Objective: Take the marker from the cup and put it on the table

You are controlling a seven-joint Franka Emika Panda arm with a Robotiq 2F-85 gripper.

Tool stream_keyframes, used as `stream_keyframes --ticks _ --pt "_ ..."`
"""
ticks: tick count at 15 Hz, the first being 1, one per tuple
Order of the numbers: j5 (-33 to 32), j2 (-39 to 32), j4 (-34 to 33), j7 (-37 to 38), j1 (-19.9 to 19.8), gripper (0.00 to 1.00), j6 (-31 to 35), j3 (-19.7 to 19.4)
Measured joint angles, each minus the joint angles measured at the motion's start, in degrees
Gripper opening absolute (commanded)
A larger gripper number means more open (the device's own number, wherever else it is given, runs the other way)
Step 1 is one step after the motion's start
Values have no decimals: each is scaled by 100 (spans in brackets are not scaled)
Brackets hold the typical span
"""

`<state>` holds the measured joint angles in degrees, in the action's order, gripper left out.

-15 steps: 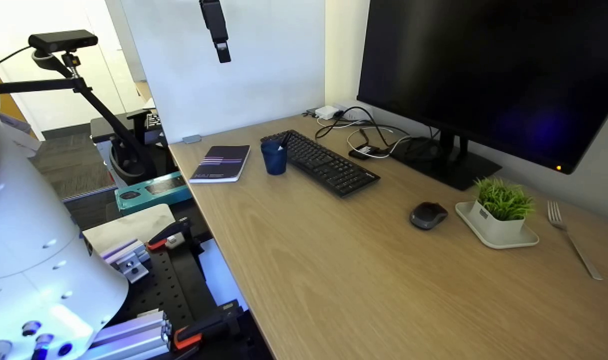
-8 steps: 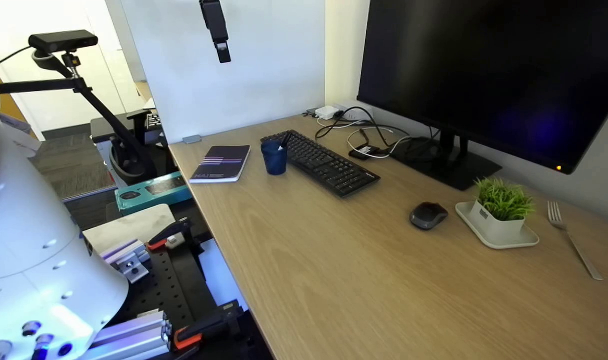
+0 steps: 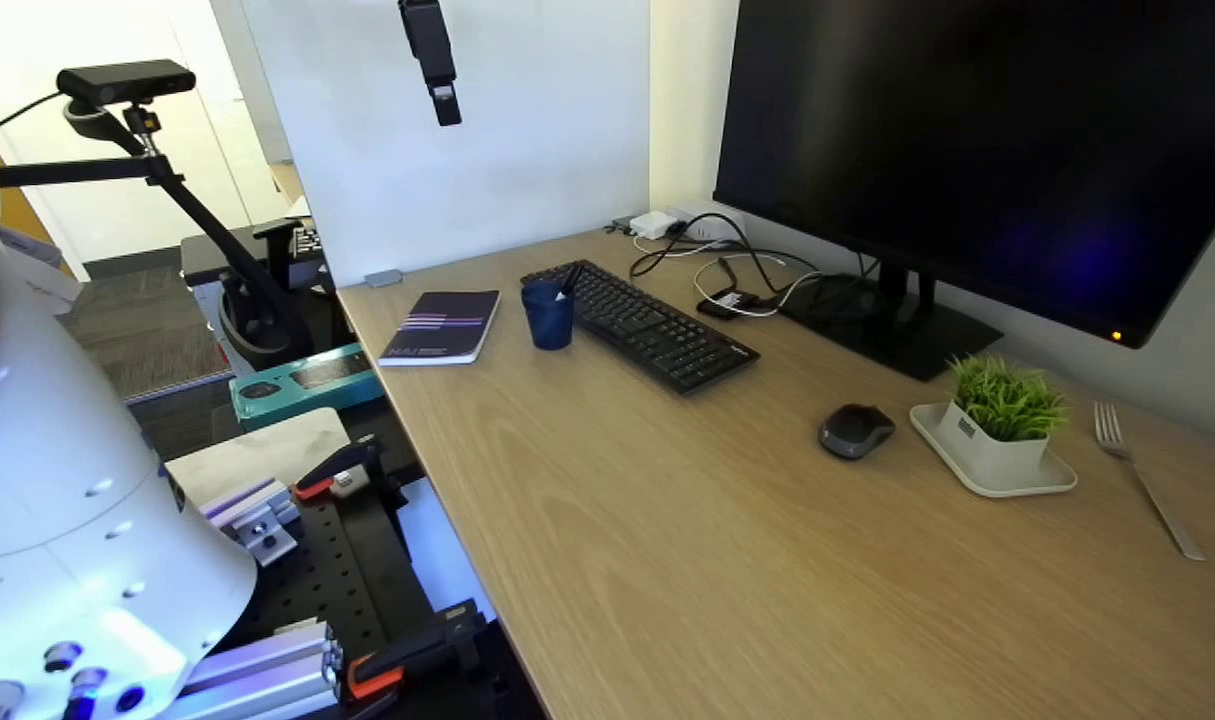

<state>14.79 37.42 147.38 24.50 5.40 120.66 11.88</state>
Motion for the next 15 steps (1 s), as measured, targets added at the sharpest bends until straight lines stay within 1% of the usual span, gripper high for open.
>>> stream_keyframes --ticks 5,6,7,8,9,15 --pt "0 0 0 0 0 100 0 0" --pt "0 0 0 0 0 92 0 0" --pt "0 0 0 0 0 98 0 0" --pt "-12 0 0 0 0 95 0 1" --pt "-26 0 0 0 0 99 0 10" --pt "-203 -122 3 129 -1 100 188 329"
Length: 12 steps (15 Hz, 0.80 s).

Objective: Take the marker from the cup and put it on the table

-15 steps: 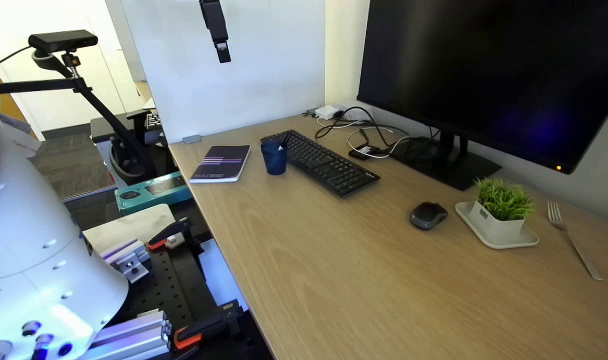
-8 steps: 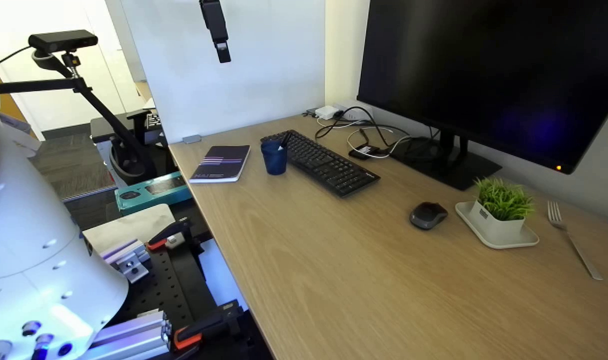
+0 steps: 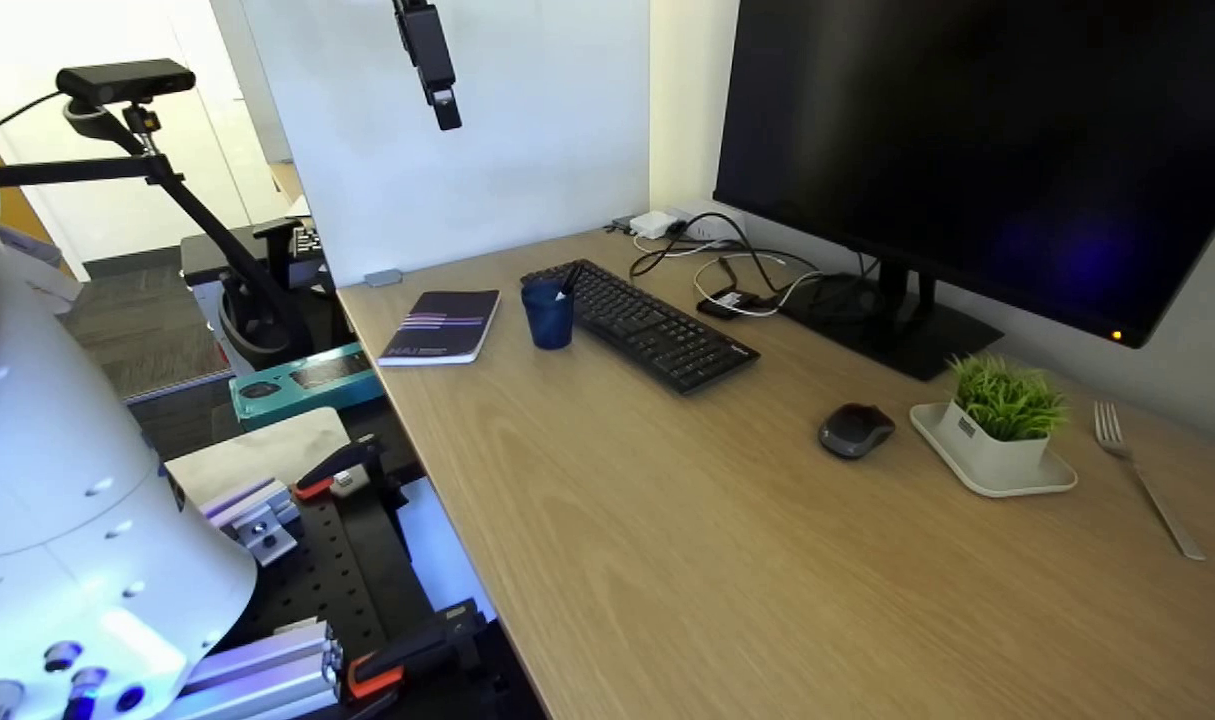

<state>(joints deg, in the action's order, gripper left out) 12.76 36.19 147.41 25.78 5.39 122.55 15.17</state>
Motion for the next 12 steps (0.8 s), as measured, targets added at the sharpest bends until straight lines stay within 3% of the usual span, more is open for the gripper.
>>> stream_keyframes --ticks 12 --pt "-845 -1116 38 974 -4 100 1183 514"
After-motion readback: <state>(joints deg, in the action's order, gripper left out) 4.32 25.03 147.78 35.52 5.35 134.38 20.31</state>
